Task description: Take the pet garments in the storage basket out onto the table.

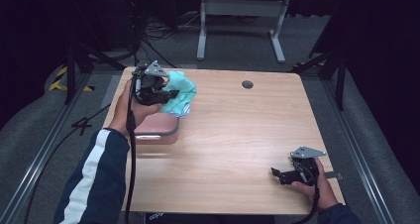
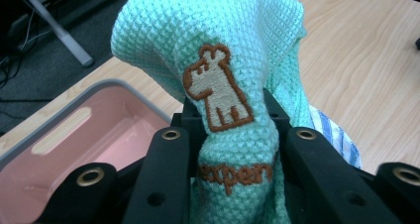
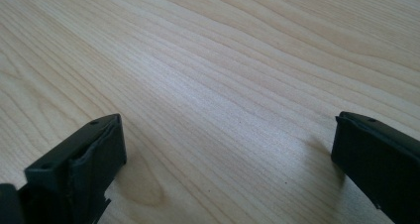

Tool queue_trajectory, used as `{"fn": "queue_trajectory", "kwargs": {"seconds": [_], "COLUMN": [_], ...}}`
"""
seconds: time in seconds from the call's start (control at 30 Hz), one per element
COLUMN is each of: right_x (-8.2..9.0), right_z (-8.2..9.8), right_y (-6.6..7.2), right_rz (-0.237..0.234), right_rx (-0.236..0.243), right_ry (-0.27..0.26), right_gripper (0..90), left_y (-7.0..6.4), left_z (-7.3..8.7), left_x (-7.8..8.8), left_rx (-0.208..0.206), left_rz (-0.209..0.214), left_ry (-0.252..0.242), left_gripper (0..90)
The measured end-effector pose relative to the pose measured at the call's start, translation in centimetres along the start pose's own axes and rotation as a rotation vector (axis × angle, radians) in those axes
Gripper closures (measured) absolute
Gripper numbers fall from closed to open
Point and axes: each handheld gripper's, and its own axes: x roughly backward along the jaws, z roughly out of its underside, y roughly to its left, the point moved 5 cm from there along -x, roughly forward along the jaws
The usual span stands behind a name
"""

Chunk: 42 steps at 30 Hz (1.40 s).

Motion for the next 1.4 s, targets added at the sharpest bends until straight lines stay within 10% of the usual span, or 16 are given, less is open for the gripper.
{"fn": "queue_trajectory", "kwargs": {"seconds": [0.73,1.4], "right_x": [0.0,0.0], "right_z": [0.0,0.0], "right_y": [0.0,0.0], "right_rz": [0.0,0.0], "right_rx": [-0.005,-0.003], "right_ry": [-0.001,-0.001], "right_gripper": [0.6,0.6], "left_y": [-6.3,-11.0], "left_z": [-2.5,-1.2], "left_x": [-4.9,-11.3], "left_rx": [-0.098,-0.115], "left_rz": [0.141,0.253], "left_ry": [0.003,0.074], "left_gripper": [72.6,72.5]}}
